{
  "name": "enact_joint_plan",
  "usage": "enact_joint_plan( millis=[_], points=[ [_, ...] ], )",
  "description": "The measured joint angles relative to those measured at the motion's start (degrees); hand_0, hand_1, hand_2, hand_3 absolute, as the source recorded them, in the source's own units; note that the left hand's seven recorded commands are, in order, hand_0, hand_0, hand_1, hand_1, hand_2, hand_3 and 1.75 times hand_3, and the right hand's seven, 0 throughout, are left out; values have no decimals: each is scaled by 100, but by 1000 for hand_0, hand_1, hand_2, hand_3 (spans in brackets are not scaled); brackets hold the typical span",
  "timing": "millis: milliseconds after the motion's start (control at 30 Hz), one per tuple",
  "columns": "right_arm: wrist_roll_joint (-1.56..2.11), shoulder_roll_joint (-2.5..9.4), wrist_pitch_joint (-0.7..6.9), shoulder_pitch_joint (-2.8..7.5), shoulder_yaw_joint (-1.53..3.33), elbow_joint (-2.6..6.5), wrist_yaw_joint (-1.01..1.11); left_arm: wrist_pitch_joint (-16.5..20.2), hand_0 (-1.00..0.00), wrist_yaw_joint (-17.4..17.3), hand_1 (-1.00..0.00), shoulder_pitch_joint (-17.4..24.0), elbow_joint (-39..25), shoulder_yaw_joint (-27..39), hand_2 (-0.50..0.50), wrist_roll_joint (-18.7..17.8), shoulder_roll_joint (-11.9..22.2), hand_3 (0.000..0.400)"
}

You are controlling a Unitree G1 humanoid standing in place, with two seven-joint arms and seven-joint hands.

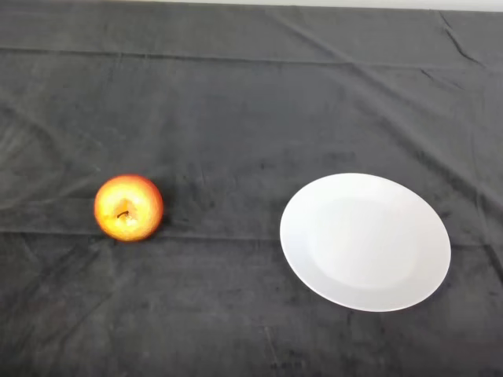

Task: Move the apple to the plate

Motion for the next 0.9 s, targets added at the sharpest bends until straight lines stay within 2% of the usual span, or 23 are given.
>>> enact_joint_plan(
  millis=[200, 600, 900],
  points=[
    [1, 0, 0, 0, -1, -3, 0, -84, 0, -240, 0, -206, -21, -202, 0, 240, -170, 0],
    [3, -1, 0, -2, -5, -7, 0, -212, 0, -674, 0, -226, -181, -578, 0, 676, -363, 0],
    [4, -2, 0, -2, -7, -9, 0, -280, 0, -960, 0, -311, -218, -725, 0, 915, -642, 0]
  ],
)
